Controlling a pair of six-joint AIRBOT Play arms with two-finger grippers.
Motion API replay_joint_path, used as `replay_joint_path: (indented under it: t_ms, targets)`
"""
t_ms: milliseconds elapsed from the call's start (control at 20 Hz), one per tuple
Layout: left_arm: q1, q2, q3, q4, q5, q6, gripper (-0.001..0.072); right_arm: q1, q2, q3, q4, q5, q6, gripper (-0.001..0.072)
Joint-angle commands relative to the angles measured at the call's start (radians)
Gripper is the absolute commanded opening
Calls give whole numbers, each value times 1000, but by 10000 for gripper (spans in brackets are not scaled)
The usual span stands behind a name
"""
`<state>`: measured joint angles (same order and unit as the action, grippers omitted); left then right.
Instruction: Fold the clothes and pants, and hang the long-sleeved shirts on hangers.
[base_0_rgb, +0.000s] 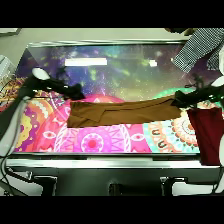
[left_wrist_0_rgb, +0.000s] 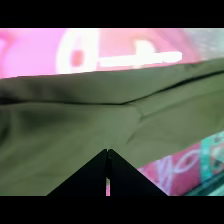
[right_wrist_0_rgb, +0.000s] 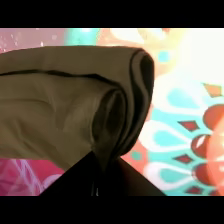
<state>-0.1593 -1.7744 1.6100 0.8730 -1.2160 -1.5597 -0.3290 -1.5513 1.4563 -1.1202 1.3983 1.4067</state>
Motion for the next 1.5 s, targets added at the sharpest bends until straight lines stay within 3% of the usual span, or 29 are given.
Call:
replay_joint_path:
  t_ms: [0,300,400,500,900,1000,1250,1450]
  targets:
    - [-201,-91,-9,-203,197,-23,15,1,122,85,-128,88,91,32]
    - [-496,-204,-4,-539,480,-23,14,1,264,118,-141,122,135,32]
    - [-560,-225,-4,-572,568,-37,14,1,293,119,-141,122,135,32]
    - [-602,-257,13,-571,632,-112,14,1,314,119,-141,127,136,32]
    - [-699,-415,191,-570,728,-304,12,1,344,118,-120,201,146,32]
    - [-709,-431,202,-568,727,-359,11,1,344,118,-120,207,146,32]
    - [-649,-375,202,-457,577,-364,11,2,344,118,-119,155,146,32]
    - [-497,-188,201,-81,295,-406,11,7,343,118,29,119,208,32]
